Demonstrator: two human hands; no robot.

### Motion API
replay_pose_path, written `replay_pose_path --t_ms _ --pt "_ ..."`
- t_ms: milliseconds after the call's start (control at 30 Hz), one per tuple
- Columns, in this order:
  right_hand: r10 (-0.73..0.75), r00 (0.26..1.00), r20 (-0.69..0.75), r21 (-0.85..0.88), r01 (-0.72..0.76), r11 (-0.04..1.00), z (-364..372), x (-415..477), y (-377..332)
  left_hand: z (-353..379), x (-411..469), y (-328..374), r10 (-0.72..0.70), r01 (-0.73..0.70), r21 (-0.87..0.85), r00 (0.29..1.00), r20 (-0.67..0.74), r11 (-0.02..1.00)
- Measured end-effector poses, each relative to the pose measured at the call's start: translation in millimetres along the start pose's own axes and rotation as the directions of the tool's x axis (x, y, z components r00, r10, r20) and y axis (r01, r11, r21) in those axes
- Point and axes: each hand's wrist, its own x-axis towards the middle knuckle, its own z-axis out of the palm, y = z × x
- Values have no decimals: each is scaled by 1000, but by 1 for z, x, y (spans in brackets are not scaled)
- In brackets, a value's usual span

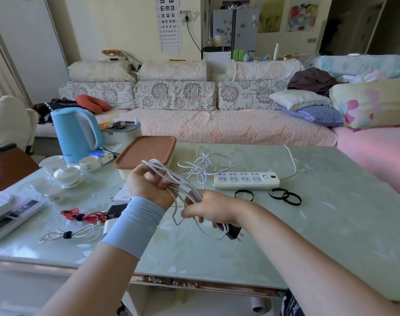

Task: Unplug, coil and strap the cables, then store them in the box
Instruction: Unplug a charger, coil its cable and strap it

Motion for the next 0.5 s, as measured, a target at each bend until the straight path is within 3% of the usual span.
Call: replay_pose_path --t_ms 100,167,267,400,500 --pt "-129 986 102 107 118 987 11 2 -3 -2 0 -3 13 -26 -209 998 -66 978" --pt "-154 972 176 99 138 986 19 0 -7 1 -1 -3 -18 11 -235 999 -29 972" --pt "-149 973 176 109 131 985 21 -2 -9 1 -1 0 -29 28 -211 1000 -4 977" --pt "-113 958 265 233 50 971 16 -4 -8 -1 -1 9 -10 8 -71 999 -38 997" --pt "-109 959 263 152 70 986 8 -2 -1 -2 -4 25 44 -36 144 997 -56 989"
